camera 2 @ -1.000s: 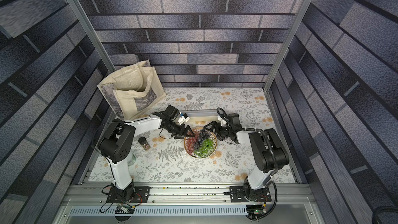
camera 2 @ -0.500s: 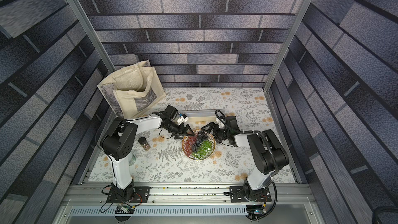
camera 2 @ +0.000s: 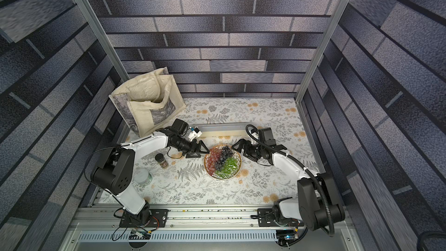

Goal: Wrap the plate with plastic wrap
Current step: Cover the plate with plastic wrap.

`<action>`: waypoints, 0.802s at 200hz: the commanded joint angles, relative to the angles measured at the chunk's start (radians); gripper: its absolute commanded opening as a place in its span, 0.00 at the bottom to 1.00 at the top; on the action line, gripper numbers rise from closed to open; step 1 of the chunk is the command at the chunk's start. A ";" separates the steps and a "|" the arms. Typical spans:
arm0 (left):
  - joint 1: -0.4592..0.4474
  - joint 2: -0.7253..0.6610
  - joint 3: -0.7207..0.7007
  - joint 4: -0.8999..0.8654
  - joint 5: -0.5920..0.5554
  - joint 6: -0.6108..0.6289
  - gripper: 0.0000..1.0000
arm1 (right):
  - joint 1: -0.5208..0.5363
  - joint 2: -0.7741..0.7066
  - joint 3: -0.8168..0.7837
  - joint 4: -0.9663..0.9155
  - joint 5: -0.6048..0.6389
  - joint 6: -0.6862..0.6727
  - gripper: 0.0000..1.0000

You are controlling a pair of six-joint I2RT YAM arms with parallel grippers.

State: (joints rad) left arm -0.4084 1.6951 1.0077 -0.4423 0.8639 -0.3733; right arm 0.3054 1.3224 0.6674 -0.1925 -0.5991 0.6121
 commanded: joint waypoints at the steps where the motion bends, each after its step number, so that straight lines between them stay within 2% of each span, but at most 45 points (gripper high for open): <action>1: -0.022 0.007 -0.024 0.045 0.009 -0.044 0.86 | 0.027 0.020 -0.037 -0.032 0.010 0.028 0.98; 59: -0.101 0.081 0.030 0.067 0.024 -0.055 0.85 | 0.073 0.052 -0.065 0.050 0.033 0.082 0.99; 87: -0.112 0.095 0.045 0.100 0.026 -0.076 0.85 | 0.081 0.062 -0.108 0.179 -0.015 0.160 0.99; 99: -0.121 0.102 0.062 0.095 0.059 -0.073 0.85 | 0.093 0.078 -0.113 0.228 -0.029 0.192 0.99; 134: -0.117 0.123 0.101 0.096 0.039 -0.079 0.84 | 0.134 0.109 -0.137 0.394 -0.039 0.306 1.00; 146: -0.102 0.133 0.107 0.105 0.004 -0.079 0.85 | 0.132 0.100 -0.134 0.370 -0.021 0.282 1.00; 160: -0.071 0.143 0.114 0.101 -0.010 -0.069 0.85 | 0.116 0.091 -0.103 0.231 0.010 0.171 1.00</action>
State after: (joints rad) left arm -0.5087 1.8233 1.0729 -0.3794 0.8436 -0.4397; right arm 0.4225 1.4284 0.5327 0.0731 -0.5941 0.8524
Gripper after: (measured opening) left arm 0.851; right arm 0.998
